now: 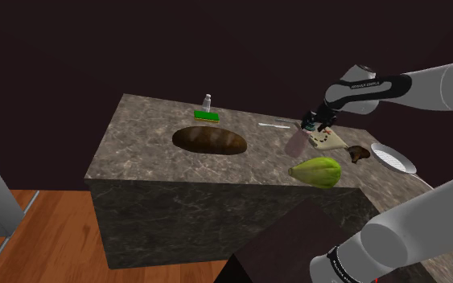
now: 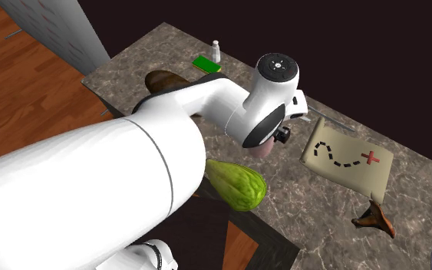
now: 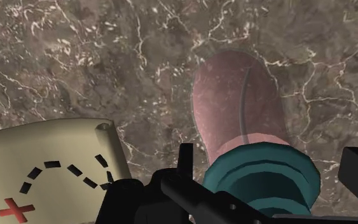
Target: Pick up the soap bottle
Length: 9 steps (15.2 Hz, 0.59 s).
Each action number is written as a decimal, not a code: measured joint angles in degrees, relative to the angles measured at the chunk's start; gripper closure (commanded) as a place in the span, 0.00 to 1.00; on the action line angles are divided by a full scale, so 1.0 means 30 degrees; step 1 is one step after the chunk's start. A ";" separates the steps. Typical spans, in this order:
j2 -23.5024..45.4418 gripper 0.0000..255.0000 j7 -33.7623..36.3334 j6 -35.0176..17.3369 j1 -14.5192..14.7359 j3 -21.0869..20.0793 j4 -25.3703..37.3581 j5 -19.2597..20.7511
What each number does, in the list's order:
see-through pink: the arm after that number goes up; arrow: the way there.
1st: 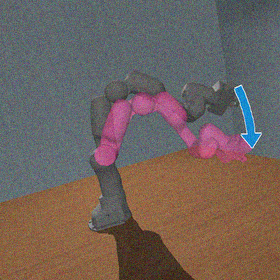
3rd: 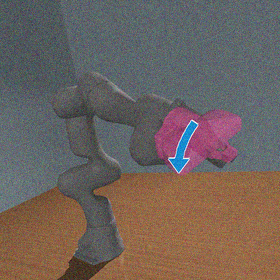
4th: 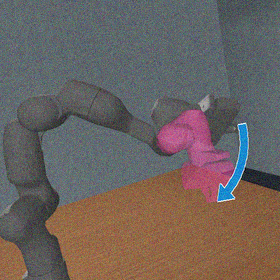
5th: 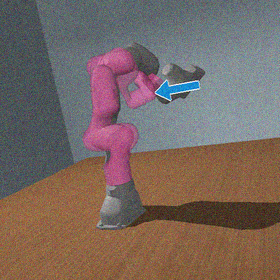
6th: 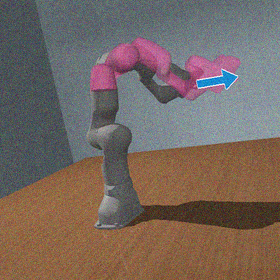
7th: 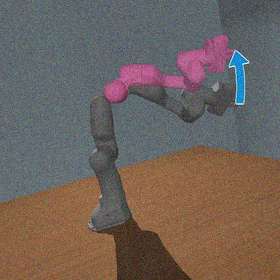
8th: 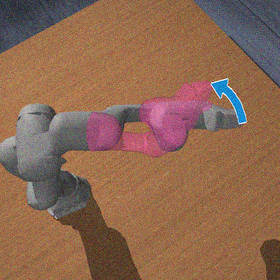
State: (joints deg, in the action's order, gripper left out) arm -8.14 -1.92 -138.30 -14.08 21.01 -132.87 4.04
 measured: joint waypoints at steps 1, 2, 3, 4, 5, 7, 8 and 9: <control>0.0100 0.00 -0.0028 -0.0260 0.0000 0.0021 -0.0160 -0.0036; 0.0304 0.00 -0.0103 -0.0579 0.0010 0.0059 -0.0282 -0.0126; 0.0390 0.00 -0.0122 -0.0741 0.0015 0.0068 -0.0364 -0.0159; 0.0443 1.00 -0.0144 -0.0869 0.0014 0.0081 -0.0437 -0.0182; 0.0455 1.00 -0.0159 -0.0935 0.0013 0.0087 -0.0467 -0.0193; 0.0444 1.00 -0.0168 -0.0995 0.0011 0.0090 -0.0493 -0.0199; 0.0445 1.00 -0.0172 -0.1008 0.0012 0.0091 -0.0493 -0.0203; 0.0453 1.00 -0.0176 -0.1014 0.0013 0.0092 -0.0486 -0.0209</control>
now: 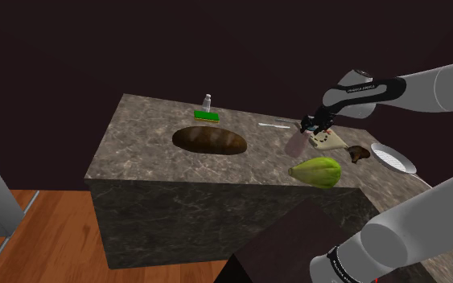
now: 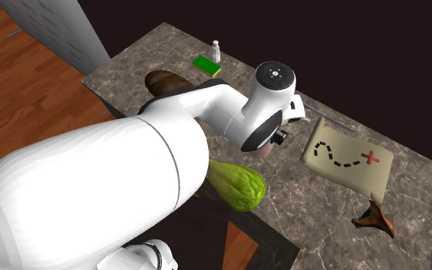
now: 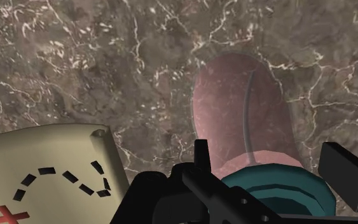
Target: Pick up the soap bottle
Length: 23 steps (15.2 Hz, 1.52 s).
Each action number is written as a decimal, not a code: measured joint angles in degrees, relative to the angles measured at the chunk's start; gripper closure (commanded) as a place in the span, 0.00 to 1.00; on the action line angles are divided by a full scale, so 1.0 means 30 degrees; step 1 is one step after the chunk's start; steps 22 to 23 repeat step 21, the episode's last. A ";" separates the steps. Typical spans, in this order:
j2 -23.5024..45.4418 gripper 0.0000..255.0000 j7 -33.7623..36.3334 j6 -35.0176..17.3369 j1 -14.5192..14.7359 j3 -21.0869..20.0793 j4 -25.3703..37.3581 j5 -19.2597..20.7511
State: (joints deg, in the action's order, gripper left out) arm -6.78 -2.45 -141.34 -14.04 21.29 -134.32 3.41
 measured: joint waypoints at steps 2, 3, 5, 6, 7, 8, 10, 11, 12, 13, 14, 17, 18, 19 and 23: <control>0.0005 1.00 0.0008 -0.0001 0.0003 -0.0004 0.0007 0.0000; 0.0008 1.00 0.0008 -0.0006 0.0004 -0.0004 0.0008 -0.0002; 0.0023 1.00 0.0004 0.0004 0.0007 -0.0006 0.0030 -0.0010; -0.0012 1.00 0.0021 0.0145 0.0003 -0.0012 0.0094 0.0014; -0.0085 1.00 0.0052 0.0292 -0.0001 -0.0025 0.0147 0.0052; -0.0259 1.00 0.0089 0.0522 -0.0021 -0.0037 0.0203 0.0132; -0.0499 1.00 0.0172 0.1053 -0.0027 -0.0084 0.0501 0.0228; -0.0580 1.00 0.0153 0.1331 -0.0038 -0.0081 0.0701 0.0244; -0.0684 1.00 0.0215 0.1612 -0.0029 -0.0119 0.0882 0.0283; -0.0836 1.00 0.0270 0.1916 -0.0030 -0.0155 0.1039 0.0342; -0.0899 1.00 0.0258 0.2164 -0.0035 -0.0158 0.1228 0.0351; -0.1287 1.00 0.0387 0.2926 -0.0042 -0.0250 0.1615 0.0489; -0.1454 1.00 0.0431 0.3195 -0.0050 -0.0283 0.1723 0.0546; -0.1554 1.00 0.0416 0.3480 -0.0062 -0.0287 0.1917 0.0569; -0.1619 1.00 0.0451 0.3871 -0.0044 -0.0328 0.2243 0.0575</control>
